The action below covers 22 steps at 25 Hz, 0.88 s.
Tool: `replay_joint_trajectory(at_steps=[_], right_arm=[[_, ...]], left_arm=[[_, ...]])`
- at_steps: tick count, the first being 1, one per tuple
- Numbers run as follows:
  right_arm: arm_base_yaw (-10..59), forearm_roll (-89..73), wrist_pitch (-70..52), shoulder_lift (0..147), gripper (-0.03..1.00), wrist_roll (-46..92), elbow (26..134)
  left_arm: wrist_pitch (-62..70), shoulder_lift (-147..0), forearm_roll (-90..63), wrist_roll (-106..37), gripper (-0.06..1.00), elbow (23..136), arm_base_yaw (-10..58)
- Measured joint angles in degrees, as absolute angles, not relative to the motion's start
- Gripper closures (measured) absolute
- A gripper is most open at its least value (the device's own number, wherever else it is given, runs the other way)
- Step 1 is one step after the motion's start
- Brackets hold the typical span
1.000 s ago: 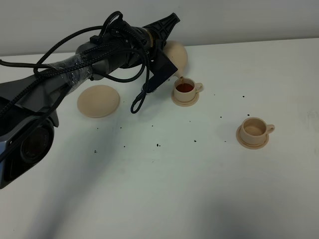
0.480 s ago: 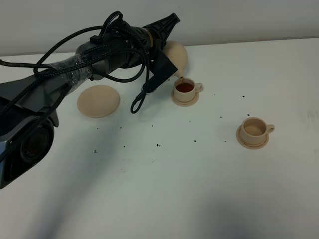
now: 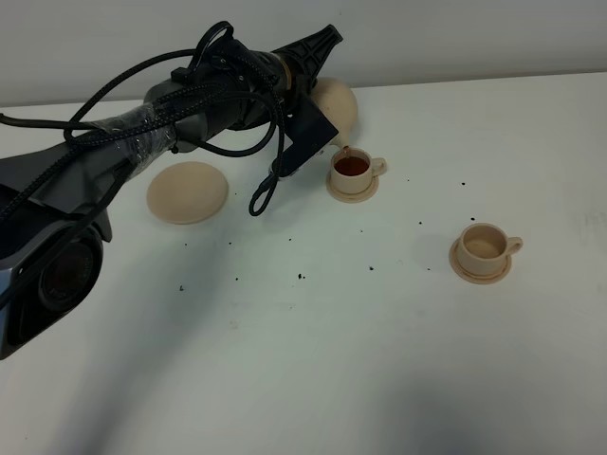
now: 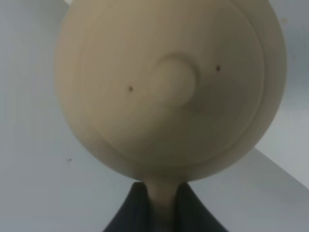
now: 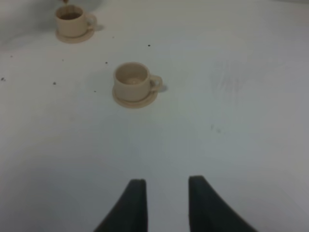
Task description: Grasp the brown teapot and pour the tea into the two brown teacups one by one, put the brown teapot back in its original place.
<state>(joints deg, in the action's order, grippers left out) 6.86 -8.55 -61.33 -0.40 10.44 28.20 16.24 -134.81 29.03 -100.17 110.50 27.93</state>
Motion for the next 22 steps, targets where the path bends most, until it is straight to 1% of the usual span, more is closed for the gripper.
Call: replay_joint_trajectory(at_steps=[6,15,22], right_arm=[[6.86,-8.55,-61.33,-0.40,0.72,10.44,28.20],[6.86,-8.55,-61.33,-0.40,0.72,10.44,28.20],[6.86,-8.55,-61.33,-0.40,0.72,10.44,28.20]], left_arm=[[16.24,-134.81,28.06,-100.17,0.80,110.50,27.93],[18.97,-134.70,22.33,-99.87,0.80,110.50,27.93],[21.92,-133.58,20.79,-95.10,0.80,110.50,27.88]])
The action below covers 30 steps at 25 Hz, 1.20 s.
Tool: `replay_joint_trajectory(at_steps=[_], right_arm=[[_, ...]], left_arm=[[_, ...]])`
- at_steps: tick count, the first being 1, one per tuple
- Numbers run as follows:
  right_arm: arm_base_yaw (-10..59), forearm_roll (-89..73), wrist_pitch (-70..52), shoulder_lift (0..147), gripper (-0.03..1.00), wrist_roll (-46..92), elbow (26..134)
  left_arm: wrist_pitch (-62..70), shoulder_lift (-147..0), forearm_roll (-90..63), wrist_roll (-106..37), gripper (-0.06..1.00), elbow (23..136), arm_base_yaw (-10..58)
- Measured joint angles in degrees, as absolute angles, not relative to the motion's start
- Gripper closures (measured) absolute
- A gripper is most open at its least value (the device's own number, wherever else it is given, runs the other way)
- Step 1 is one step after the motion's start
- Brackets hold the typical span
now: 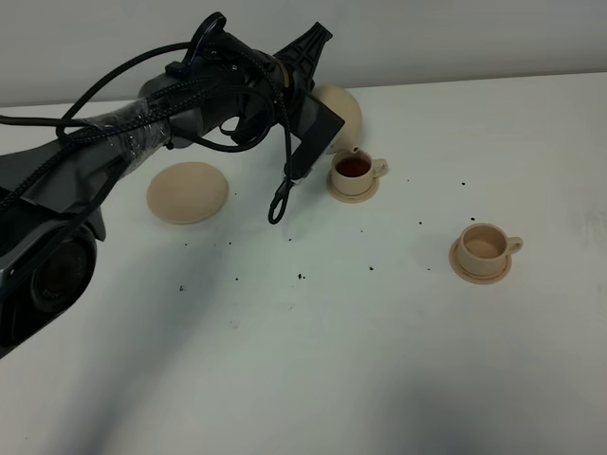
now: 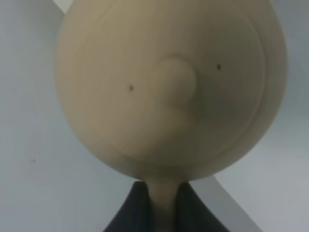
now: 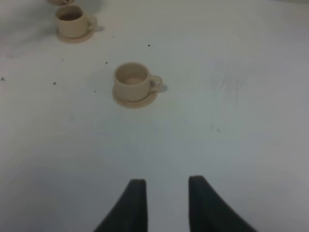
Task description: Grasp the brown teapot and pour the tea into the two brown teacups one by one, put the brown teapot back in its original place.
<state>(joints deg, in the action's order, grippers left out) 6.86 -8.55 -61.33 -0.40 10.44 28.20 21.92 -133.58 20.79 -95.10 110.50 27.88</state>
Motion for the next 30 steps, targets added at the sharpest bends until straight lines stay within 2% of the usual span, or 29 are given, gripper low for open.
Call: replay_joint_trajectory(at_steps=[8,24,30], right_arm=[[6.86,-8.55,-61.33,-0.40,0.72,10.44,28.20],[6.86,-8.55,-61.33,-0.40,0.72,10.44,28.20],[6.86,-8.55,-61.33,-0.40,0.72,10.44,28.20]], left_arm=[[29.05,-130.56,20.19,-87.36,0.80,110.50,26.95],[61.53,-126.94,12.28,-59.86,0.80,110.50,26.91],[65.61,-126.94,6.13,-48.99,0.80,110.50,26.91]])
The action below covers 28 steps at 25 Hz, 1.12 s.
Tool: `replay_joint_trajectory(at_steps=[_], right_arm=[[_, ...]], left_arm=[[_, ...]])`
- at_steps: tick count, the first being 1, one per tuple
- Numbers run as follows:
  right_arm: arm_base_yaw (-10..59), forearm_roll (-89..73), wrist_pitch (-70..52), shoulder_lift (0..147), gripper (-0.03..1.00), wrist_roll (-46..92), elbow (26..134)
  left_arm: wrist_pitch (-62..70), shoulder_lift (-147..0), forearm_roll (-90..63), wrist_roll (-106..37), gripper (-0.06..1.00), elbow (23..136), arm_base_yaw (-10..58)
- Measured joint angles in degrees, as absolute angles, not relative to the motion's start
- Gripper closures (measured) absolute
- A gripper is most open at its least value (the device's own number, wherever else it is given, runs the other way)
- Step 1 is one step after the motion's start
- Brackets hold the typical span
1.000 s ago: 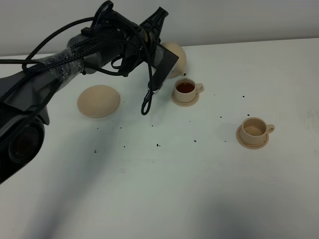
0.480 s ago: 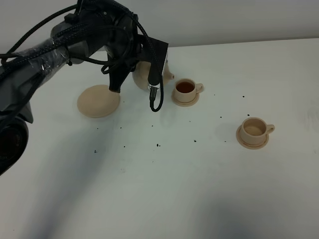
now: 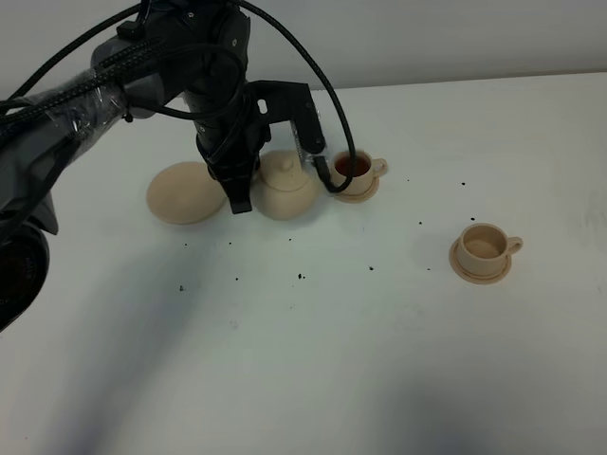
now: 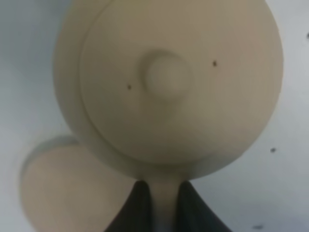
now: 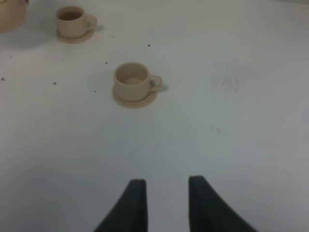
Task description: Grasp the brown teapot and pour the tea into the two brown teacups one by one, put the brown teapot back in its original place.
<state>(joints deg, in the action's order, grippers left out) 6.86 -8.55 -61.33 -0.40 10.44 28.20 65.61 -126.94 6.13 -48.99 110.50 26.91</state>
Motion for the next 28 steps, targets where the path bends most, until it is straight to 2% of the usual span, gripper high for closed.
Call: replay_joint_trajectory(at_steps=[8,15,28], right_arm=[[6.86,-8.55,-61.33,-0.40,0.72,10.44,28.20],[6.86,-8.55,-61.33,-0.40,0.72,10.44,28.20],[6.86,-8.55,-61.33,-0.40,0.72,10.44,28.20]], left_arm=[[65.80,-126.94,-3.07,-44.00,0.80,110.43,27.21],[60.86,-127.23,-3.40,-44.15,0.80,109.81,30.09],[45.77,-127.25,-0.61,-55.50,0.80,109.75,39.14]])
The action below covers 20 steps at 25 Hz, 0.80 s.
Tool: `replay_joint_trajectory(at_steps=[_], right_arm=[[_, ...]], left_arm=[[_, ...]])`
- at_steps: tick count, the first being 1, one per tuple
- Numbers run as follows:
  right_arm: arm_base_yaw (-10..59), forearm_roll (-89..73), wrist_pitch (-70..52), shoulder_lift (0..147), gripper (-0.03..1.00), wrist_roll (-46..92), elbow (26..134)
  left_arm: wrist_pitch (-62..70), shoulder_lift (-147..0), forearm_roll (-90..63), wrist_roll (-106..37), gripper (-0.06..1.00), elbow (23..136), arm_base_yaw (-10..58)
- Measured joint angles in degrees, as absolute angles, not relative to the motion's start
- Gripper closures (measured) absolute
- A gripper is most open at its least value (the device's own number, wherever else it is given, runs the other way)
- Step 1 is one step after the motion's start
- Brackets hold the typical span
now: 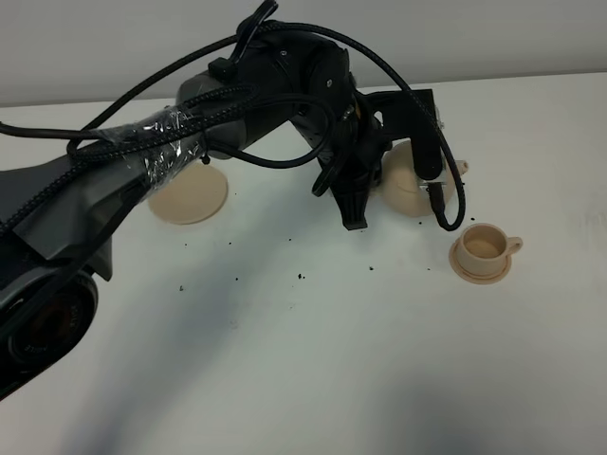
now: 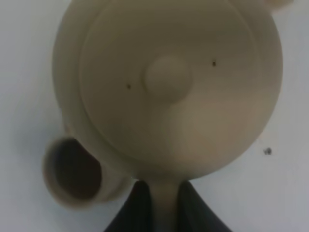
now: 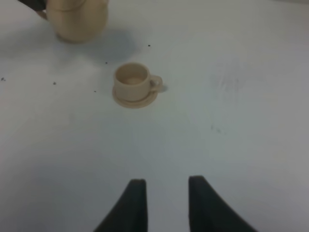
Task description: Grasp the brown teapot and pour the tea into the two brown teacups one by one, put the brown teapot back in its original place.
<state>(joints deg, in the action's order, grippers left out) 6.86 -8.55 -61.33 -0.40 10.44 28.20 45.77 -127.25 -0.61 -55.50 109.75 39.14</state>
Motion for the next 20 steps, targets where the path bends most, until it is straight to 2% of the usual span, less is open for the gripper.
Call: replay_joint_trajectory(at_steps=[8,20], right_arm=[[6.86,-8.55,-61.33,-0.40,0.72,10.44,28.20],[6.86,-8.55,-61.33,-0.40,0.72,10.44,28.20]], left_arm=[[41.58,-128.53,2.42,-63.23,0.80,109.75,41.16],[33.82,-132.59,14.34,-64.23,0.80,109.69,42.58]])
